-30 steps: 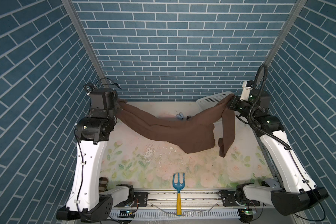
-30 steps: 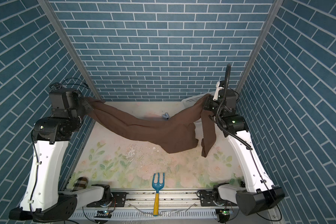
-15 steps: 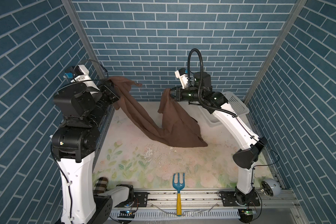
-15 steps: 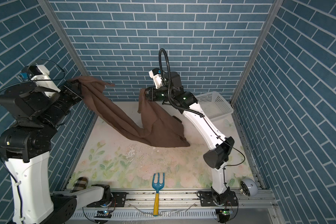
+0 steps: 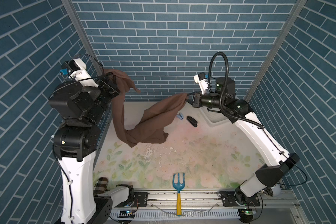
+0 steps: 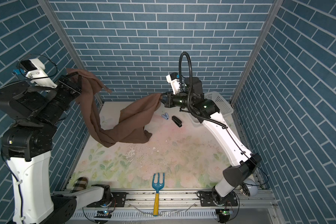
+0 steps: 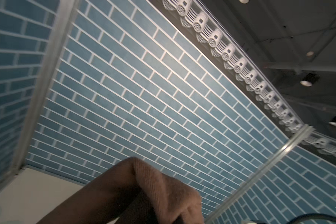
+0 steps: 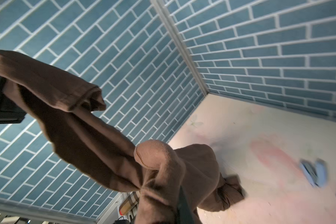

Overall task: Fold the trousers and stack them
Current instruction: 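Lower the trousers onto the table with both grippers and release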

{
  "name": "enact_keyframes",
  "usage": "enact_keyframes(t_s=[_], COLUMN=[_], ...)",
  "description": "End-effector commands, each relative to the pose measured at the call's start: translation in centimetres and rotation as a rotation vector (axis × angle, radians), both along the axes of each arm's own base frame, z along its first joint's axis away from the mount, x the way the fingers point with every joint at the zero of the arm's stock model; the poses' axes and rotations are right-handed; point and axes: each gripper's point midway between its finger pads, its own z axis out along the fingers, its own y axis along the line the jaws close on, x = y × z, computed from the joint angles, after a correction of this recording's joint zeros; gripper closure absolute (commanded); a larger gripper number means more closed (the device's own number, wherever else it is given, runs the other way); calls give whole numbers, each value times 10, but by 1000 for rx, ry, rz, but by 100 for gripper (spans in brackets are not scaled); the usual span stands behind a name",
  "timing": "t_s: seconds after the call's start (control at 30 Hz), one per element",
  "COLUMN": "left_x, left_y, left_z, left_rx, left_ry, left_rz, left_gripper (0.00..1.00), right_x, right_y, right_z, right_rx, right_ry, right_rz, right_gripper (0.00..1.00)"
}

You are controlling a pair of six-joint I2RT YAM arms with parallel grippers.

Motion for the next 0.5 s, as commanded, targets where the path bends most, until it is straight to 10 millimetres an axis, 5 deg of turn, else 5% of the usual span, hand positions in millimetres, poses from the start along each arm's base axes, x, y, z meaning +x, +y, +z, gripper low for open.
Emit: enact_keyframes(t_s=[0.0, 0.07, 0.13, 0.2, 0.3, 0.47], left_x=[36, 44, 47, 49, 47, 27], left_y=[-68, -112, -160, -208, -275, -367], left_z=[-35, -72, -108, -150, -204, -264], left_rx=[-93, -48, -13, 0, 12, 17], left_ry=[84, 168, 245, 344, 473, 600], left_rz=[-271, -354, -448, -549, -684, -881], left_gripper=[100, 100, 100, 100, 100, 98], right_x=[35, 35, 28, 22, 20, 26], right_y=[-53, -79, -97, -112, -127, -160], right_z=[-78, -139, -187, -214, -217, -184], right_rx=[-90, -180, -245, -276, -315, -420], right_ry=[153, 295, 408, 465, 450, 327], right_rz=[-268, -363, -399, -432, -470, -594], right_gripper=[100, 99, 82, 65, 47, 33])
